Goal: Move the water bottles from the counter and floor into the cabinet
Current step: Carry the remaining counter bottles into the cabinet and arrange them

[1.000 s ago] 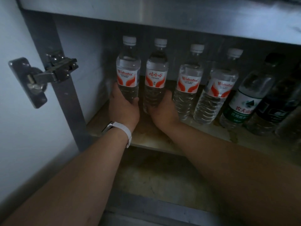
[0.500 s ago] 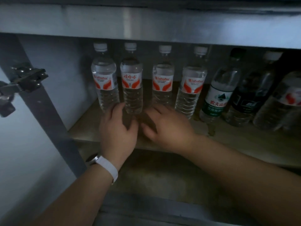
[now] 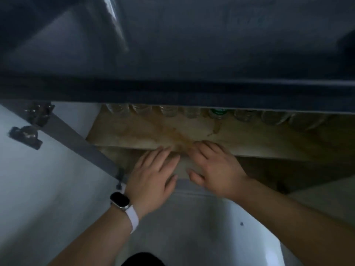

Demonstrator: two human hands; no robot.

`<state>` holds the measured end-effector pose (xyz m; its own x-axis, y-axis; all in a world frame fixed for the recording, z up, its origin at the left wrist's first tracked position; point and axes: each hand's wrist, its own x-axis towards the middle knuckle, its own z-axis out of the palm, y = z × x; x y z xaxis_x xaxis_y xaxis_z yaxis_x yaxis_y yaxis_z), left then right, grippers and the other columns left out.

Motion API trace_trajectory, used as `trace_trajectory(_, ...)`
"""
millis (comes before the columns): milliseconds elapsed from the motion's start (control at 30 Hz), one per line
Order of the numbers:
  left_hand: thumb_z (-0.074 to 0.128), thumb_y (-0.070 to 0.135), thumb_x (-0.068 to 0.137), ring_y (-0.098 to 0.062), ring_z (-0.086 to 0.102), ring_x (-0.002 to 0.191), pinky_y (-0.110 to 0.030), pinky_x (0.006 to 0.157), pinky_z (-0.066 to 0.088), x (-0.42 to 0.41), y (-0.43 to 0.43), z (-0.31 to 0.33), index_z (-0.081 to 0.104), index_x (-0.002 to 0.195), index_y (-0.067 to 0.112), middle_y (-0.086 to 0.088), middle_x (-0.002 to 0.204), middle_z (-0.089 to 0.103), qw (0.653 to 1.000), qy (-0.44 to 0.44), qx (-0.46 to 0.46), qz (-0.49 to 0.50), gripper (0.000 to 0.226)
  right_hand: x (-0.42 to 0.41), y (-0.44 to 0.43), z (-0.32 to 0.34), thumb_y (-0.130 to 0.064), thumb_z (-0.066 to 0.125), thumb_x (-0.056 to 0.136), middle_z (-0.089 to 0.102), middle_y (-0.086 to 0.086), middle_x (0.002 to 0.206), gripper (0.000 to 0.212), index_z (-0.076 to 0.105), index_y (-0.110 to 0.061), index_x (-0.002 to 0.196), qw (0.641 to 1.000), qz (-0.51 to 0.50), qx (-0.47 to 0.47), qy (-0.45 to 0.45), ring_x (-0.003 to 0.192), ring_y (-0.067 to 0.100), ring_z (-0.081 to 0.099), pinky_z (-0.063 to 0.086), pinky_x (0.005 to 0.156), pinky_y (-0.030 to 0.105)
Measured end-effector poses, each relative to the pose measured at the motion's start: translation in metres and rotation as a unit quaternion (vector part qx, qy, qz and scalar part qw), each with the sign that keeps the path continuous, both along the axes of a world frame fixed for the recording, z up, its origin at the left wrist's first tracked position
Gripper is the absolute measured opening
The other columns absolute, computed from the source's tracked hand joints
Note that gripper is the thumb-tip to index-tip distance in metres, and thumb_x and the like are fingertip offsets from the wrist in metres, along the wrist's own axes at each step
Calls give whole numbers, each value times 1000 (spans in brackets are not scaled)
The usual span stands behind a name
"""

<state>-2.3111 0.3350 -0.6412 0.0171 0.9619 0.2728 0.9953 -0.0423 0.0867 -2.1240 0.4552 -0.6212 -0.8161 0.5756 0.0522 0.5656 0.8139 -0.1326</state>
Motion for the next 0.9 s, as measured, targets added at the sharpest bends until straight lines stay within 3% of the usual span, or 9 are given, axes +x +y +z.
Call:
trace_trajectory(200,54,38,91,-34,56,120,-47,96,49,33,-53,79,68,128,14,-12,135,63,997,-30,-74,13,46,43,-47,77,-50,46,84,65,13,120,54,68,-14,117,998,-21,-39,-37,104,35,62,50,85,43)
trace_trajectory(333,54,39,91,-32,54,118,-47,97,43,46,-67,141,69,124,13,-12,131,65,995,-32,-89,12,45,63,-66,137,-50,44,86,64,14,119,55,67,-13,118,996,-27,-61,-62,105,37,61,49,87,45)
trace_trajectory(633,45,43,94,-36,61,119,-50,96,51,39,-72,258,68,126,13,-15,132,65,988,-41,-146,4,50,91,-82,256,-51,42,85,63,6,117,54,65,-16,119,985,-106,-89,-101,111,32,58,46,97,46)
trace_trajectory(900,40,47,97,-38,58,124,-52,98,50,-5,-80,311,65,131,12,-16,136,63,978,-43,-200,29,55,90,-108,311,-55,44,93,49,0,141,54,52,-24,136,967,-200,-95,-126,133,25,41,30,110,40)
